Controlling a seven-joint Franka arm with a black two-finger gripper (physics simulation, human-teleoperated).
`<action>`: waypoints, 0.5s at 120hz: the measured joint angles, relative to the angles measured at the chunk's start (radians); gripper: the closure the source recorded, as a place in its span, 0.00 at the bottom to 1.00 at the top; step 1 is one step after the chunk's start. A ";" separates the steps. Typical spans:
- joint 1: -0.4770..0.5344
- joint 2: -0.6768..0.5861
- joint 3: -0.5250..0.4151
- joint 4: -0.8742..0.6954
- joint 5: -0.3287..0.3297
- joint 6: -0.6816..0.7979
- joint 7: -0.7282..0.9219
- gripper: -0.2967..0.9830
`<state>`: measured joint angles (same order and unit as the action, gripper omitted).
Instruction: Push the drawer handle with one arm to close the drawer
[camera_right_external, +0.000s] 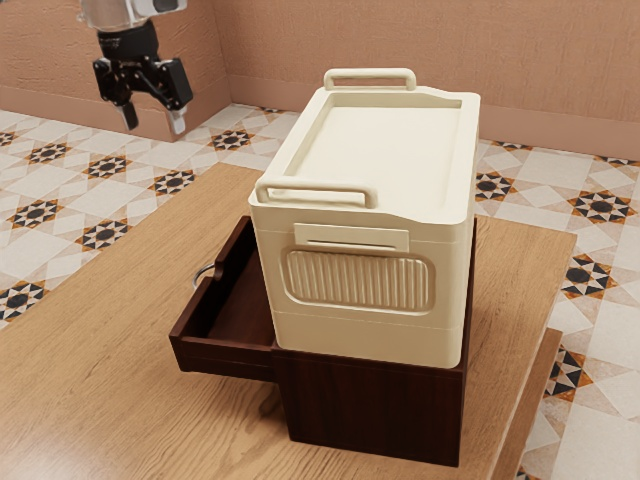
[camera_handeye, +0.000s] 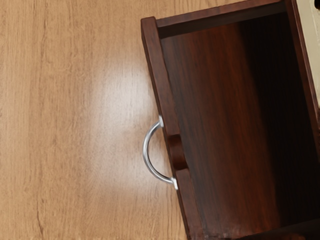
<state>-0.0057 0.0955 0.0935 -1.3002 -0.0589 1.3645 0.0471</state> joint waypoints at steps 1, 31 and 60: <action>-0.001 0.000 0.000 0.000 0.000 -0.002 0.001 0.23; -0.005 0.001 0.000 0.001 -0.004 -0.032 0.023 0.23; -0.048 -0.093 -0.011 0.190 0.015 -0.079 0.208 0.23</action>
<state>-0.0540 0.0021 0.0830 -1.1099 -0.0439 1.2855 0.2548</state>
